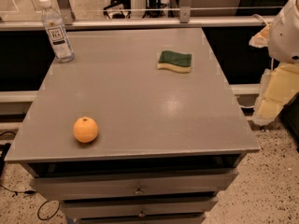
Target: Move sponge near orange
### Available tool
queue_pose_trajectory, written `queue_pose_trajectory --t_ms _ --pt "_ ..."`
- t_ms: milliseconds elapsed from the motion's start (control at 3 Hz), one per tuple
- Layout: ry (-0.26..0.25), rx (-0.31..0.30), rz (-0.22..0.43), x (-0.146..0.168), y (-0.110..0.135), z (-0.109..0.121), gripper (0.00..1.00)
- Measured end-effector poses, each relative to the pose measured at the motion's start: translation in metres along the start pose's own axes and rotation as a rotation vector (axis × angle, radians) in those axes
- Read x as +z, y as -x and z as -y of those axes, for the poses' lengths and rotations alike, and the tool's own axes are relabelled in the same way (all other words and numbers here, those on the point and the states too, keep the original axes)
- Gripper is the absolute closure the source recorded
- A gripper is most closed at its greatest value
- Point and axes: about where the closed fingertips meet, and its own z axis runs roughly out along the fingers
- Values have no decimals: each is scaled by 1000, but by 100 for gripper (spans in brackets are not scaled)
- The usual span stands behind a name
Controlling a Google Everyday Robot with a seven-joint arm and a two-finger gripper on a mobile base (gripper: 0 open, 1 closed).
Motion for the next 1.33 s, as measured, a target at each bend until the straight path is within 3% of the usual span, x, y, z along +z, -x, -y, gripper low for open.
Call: queue_pose_trajectory --t_ms 333,667,1000,1333 --pt "0 0 0 0 0 0 0" --pt "-12 -7 52 7 10 20 0" --pt "-25 -27 142 30 32 48 0" --pt "-25 -11 237 71 57 73 0"
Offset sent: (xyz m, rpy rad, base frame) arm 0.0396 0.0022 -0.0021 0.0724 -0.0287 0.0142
